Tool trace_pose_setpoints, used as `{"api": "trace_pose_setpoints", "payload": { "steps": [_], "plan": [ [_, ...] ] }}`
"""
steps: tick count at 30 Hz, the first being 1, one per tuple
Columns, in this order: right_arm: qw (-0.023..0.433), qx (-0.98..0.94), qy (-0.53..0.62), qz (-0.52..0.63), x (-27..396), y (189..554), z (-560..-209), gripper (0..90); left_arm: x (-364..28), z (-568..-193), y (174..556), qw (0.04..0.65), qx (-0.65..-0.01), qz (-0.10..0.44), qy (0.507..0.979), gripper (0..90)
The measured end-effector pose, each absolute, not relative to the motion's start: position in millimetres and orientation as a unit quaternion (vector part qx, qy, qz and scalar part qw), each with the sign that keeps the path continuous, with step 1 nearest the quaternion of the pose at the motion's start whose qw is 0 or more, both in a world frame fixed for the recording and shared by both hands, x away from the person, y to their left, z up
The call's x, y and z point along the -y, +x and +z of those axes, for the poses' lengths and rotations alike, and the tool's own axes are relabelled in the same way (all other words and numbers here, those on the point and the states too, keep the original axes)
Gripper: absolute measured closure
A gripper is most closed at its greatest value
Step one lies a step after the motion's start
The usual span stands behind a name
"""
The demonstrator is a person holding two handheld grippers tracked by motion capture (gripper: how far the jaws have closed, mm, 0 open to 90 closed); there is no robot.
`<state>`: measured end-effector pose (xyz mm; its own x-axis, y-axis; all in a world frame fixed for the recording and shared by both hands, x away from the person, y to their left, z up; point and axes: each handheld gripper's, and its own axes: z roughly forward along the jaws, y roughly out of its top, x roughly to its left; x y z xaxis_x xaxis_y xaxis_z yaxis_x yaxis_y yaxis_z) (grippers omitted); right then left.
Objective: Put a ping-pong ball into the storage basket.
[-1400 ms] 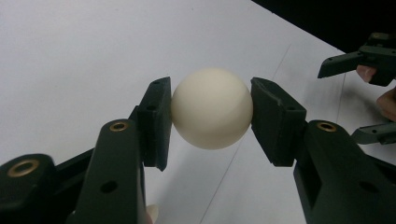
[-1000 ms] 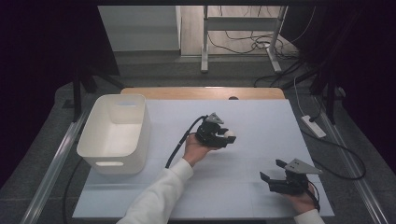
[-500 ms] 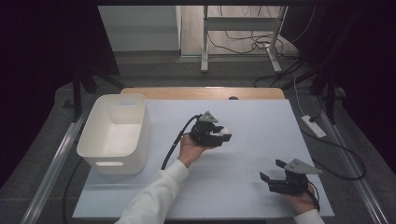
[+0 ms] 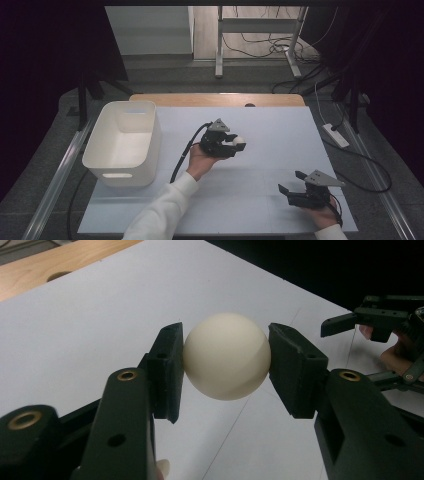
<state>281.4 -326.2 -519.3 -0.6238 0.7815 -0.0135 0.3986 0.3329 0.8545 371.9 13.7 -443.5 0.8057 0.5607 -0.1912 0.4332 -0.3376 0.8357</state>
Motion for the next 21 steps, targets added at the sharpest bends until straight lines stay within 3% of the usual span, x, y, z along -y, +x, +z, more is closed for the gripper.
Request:
{"api": "trace_pose_setpoints", "payload": {
  "steps": [21],
  "plan": [
    [0.218,-0.786,0.374,0.441,326,281,-519,15.7,-26,-427,357,0.497,-0.296,0.076,0.812,51.0]
  ]
}}
